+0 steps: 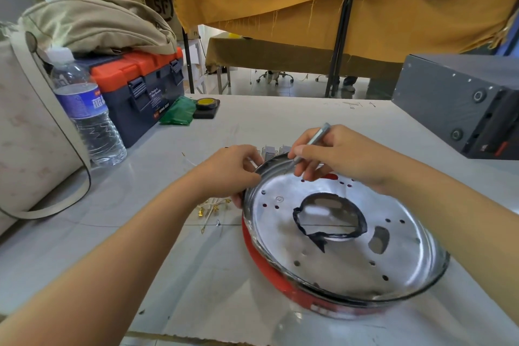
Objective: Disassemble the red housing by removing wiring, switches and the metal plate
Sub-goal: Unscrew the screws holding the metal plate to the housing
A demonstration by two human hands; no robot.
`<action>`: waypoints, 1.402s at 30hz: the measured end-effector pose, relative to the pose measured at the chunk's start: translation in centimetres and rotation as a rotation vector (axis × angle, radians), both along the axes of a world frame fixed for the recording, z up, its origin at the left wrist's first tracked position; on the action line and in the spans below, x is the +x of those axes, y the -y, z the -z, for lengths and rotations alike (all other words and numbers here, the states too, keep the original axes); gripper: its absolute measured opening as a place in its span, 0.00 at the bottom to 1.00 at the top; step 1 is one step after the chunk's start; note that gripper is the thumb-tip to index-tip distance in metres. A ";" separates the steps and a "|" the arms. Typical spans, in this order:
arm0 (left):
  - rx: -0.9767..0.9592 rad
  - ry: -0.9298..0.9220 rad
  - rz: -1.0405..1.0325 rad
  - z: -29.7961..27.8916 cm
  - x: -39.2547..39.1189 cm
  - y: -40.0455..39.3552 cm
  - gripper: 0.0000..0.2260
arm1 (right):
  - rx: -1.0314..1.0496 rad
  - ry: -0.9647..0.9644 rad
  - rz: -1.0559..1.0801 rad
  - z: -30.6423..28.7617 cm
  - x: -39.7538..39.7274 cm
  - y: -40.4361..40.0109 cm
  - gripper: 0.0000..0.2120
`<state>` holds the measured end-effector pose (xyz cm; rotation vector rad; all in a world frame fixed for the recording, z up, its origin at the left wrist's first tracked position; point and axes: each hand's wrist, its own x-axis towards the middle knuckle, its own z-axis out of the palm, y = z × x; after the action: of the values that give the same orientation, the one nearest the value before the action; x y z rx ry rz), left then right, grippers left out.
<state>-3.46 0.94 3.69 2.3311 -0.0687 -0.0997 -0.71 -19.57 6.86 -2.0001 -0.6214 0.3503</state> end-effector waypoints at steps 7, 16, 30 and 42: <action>-0.193 -0.238 0.124 0.2 -0.1 -0.8 0.09 | -0.020 -0.053 -0.030 1.0 0.1 -3.3 0.08; -0.384 -0.056 0.116 3.0 0.9 -0.7 0.10 | -0.004 -0.050 -0.011 2.8 0.3 -4.1 0.08; -0.458 0.033 0.098 4.5 0.8 -0.3 0.11 | -0.074 0.090 -0.023 3.1 0.2 -4.1 0.06; -0.470 0.042 0.094 4.4 0.5 -0.1 0.11 | -0.141 0.202 -0.046 2.8 -0.1 -4.1 0.08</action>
<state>-2.97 1.02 -0.71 1.8604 -0.2011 -0.0720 -0.84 -15.44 4.07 -2.1765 -0.7892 0.2263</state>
